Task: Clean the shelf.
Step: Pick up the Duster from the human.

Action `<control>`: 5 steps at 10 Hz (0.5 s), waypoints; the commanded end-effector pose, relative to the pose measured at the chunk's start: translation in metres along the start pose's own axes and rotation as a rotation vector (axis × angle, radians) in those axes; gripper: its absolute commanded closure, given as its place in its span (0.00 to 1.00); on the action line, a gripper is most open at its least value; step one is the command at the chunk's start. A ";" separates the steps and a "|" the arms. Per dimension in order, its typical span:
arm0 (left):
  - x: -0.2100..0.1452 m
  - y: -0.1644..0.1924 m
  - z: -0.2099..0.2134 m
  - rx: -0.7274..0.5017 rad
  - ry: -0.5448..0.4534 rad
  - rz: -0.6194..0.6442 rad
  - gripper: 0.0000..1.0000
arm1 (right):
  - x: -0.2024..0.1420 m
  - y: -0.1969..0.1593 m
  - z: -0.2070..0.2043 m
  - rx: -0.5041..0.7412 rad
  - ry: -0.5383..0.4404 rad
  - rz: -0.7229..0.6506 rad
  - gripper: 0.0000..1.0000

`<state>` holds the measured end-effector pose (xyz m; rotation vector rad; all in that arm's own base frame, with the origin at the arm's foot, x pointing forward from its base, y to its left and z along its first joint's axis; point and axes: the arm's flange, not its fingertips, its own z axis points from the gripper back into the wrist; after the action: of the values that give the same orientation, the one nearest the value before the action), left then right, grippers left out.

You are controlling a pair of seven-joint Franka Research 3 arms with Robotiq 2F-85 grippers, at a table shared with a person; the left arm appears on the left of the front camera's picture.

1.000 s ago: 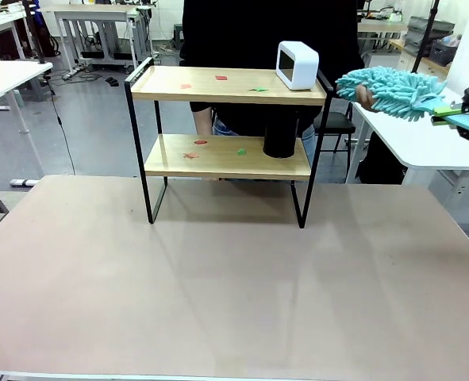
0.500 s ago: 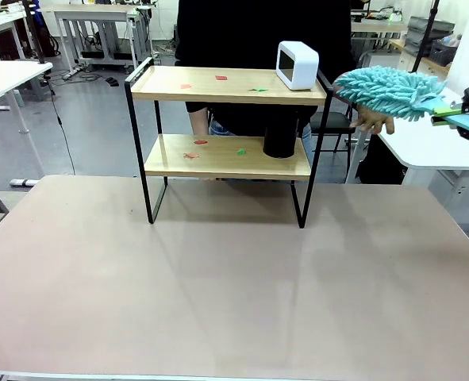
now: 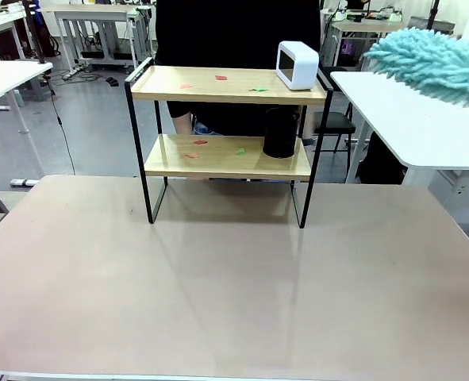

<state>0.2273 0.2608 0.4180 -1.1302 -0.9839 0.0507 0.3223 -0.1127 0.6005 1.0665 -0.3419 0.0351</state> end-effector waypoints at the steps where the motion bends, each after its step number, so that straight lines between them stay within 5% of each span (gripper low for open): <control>1: 0.002 -0.001 -0.003 -0.016 -0.021 -0.022 0.00 | -0.049 0.020 0.016 -0.109 0.072 0.067 1.00; 5: 0.002 -0.001 -0.003 -0.016 -0.021 -0.022 0.00 | -0.117 0.029 0.019 -0.252 0.193 0.200 1.00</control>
<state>0.2273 0.2608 0.4179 -1.1306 -0.9838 0.0508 0.2045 -0.1011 0.6131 0.7848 -0.2483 0.2212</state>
